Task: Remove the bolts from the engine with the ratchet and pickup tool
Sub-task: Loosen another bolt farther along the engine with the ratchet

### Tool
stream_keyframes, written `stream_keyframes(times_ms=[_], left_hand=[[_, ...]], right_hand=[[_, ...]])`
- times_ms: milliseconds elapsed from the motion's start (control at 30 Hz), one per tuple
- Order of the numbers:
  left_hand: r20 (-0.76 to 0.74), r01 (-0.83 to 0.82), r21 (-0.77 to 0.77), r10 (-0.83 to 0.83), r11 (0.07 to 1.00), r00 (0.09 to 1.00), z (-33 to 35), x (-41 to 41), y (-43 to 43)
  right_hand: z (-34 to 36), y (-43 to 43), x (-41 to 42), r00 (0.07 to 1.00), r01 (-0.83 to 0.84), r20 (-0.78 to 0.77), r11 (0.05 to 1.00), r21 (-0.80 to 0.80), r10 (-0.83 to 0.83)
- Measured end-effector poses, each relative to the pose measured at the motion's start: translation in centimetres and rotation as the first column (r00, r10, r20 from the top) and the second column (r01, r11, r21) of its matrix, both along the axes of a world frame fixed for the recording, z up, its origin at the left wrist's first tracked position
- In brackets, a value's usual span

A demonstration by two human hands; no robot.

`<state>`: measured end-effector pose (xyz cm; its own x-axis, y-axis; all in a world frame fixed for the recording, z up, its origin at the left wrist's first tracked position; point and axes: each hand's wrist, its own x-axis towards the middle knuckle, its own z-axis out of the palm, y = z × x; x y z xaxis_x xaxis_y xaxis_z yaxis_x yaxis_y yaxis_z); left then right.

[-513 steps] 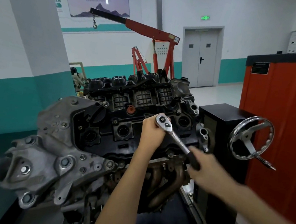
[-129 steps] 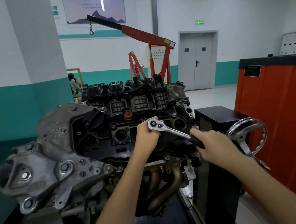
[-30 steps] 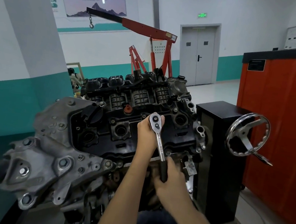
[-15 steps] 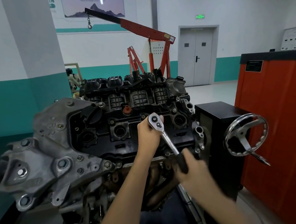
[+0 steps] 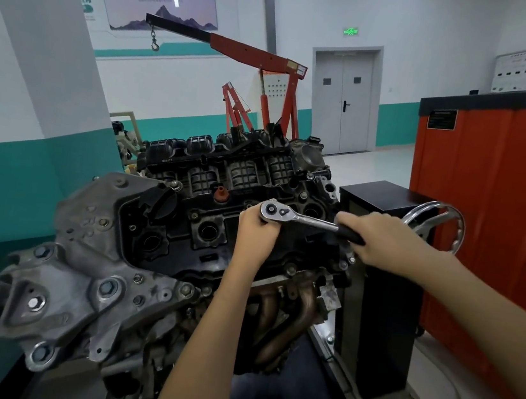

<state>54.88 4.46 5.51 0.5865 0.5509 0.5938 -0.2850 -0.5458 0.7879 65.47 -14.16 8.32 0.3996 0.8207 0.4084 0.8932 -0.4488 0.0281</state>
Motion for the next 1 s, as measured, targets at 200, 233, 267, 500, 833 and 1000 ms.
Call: stream_keyframes(times_ms=[200,233,267,500,833,1000], left_hand=[[0.102,-0.037,-0.097,0.047,0.995,0.994,-0.5,0.6,-1.3],[0.109,-0.043,-0.105,0.054,0.994,0.993,-0.4,0.7,-1.5],[0.119,-0.049,-0.123,0.064,0.991,0.991,-0.4,0.9,-1.5],[0.062,-0.043,-0.07,0.047,0.997,0.997,-0.3,0.4,-0.8],[0.035,-0.024,-0.07,0.027,0.997,0.999,-0.5,0.2,-0.4],[0.11,-0.048,-0.18,0.069,0.982,0.992,-0.7,1.1,-1.1]], right_hand=[[-7.8,1.2,-6.0,0.876,0.092,-0.477,0.944,0.318,0.076],[-9.0,2.0,-7.8,0.795,0.108,-0.581,0.904,0.414,0.171],[-9.9,3.1,-9.5,0.726,0.138,-0.639,0.858,0.495,0.252],[-10.1,4.6,-11.3,0.62,0.126,-0.713,0.855,0.503,0.328],[-2.8,0.4,-1.3,0.993,0.033,-0.117,0.994,0.1,-0.021],[-10.1,4.0,-10.6,0.716,0.162,-0.651,0.847,0.506,0.252]])
